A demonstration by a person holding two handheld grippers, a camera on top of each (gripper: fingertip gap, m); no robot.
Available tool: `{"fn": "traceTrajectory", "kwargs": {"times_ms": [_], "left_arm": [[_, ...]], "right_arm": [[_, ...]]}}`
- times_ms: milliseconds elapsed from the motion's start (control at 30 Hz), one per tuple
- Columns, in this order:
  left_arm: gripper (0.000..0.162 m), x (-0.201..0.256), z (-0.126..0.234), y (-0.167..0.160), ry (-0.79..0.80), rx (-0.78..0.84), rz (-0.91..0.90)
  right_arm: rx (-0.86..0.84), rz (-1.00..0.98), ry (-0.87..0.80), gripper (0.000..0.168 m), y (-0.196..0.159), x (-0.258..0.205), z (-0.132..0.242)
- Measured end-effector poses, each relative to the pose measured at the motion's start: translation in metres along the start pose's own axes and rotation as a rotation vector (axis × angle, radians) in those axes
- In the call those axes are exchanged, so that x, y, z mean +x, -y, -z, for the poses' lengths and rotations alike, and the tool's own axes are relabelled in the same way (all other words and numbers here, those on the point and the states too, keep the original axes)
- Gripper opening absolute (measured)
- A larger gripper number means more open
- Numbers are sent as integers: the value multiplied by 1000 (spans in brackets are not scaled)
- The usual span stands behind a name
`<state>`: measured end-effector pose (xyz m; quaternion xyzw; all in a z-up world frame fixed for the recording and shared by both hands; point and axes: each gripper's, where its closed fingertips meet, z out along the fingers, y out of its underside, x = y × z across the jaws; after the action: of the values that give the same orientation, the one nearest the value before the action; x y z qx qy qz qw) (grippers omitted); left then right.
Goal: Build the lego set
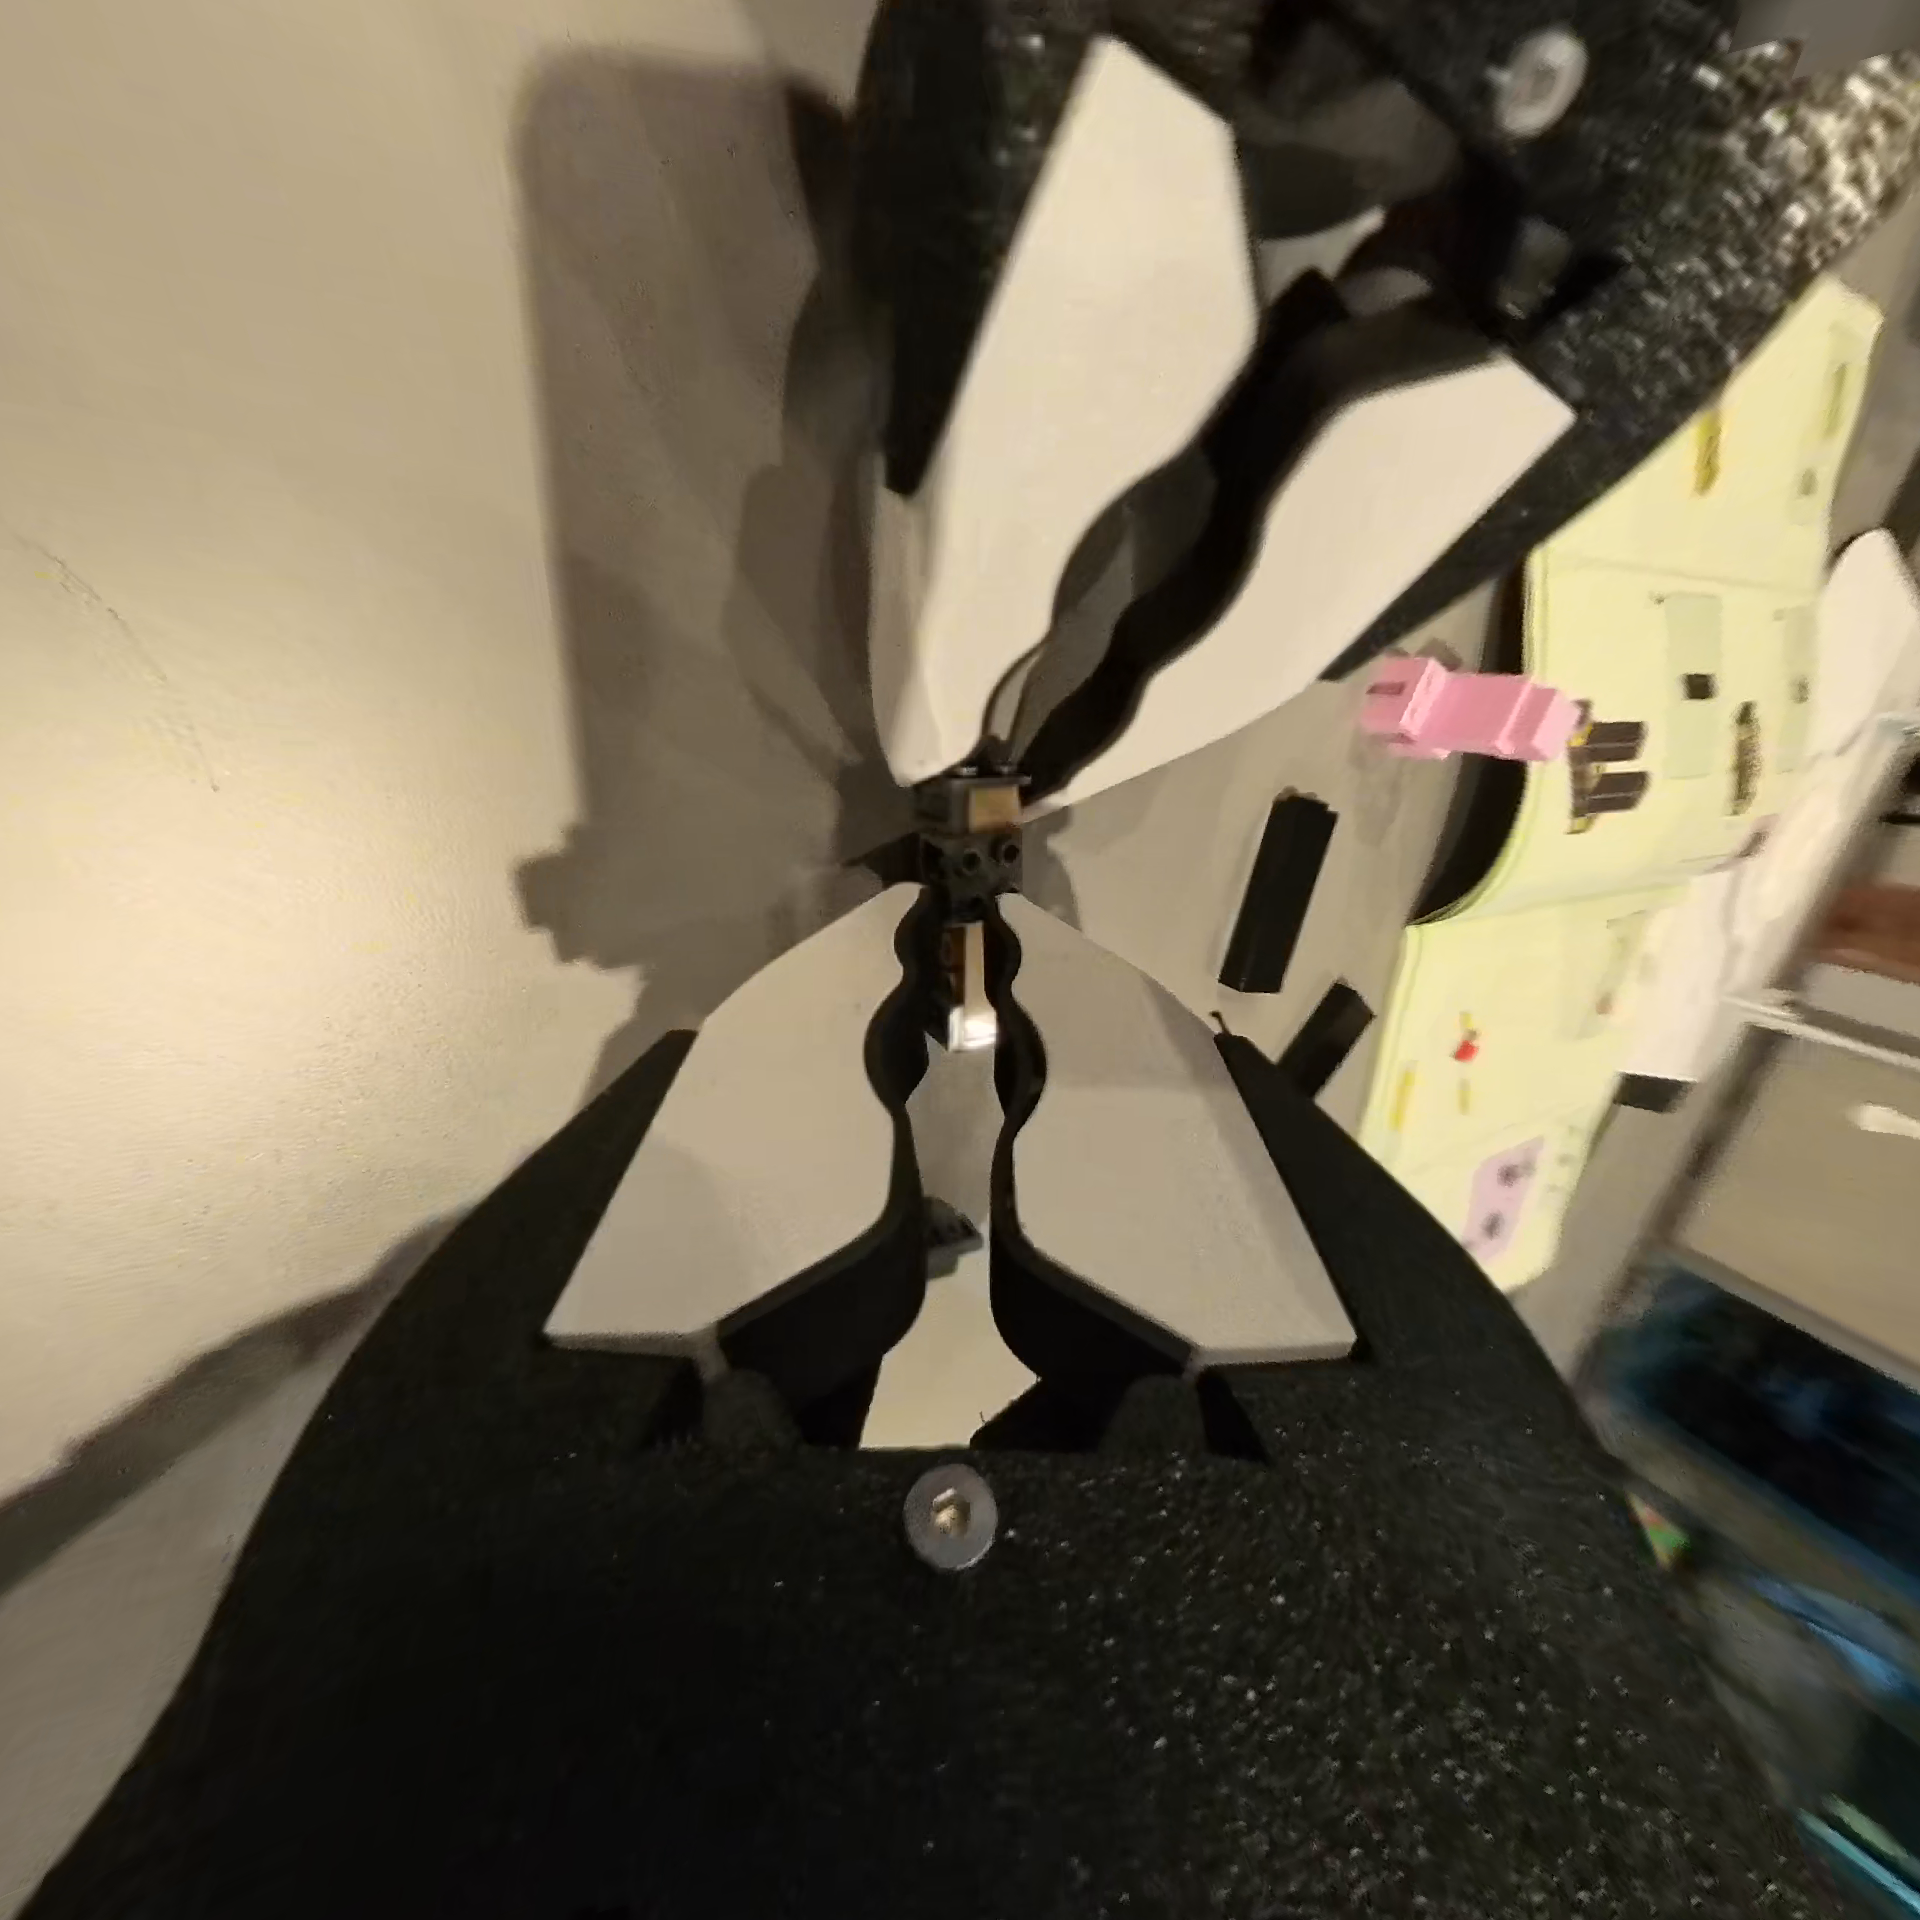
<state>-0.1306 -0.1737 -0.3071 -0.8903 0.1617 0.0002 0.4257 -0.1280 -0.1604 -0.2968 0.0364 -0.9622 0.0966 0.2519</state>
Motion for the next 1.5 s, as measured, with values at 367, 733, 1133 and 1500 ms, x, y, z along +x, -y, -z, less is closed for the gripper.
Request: {"fn": "traceTrajectory", "kwargs": {"times_ms": [367, 733, 1133, 1500], "left_arm": [[16, 0, 0, 0, 0, 0, -1], [16, 0, 0, 0, 2, 0, 0], [16, 0, 0, 0, 1, 0, 1], [16, 0, 0, 0, 1, 0, 2]], "right_arm": [[-32, -37, -41, 7, -2, 0, 1], [-40, -95, -37, 11, -5, 2, 1], [-18, -144, -33, 17, -3, 5, 1], [-12, -208, -4, 19, -5, 5, 1]]}}
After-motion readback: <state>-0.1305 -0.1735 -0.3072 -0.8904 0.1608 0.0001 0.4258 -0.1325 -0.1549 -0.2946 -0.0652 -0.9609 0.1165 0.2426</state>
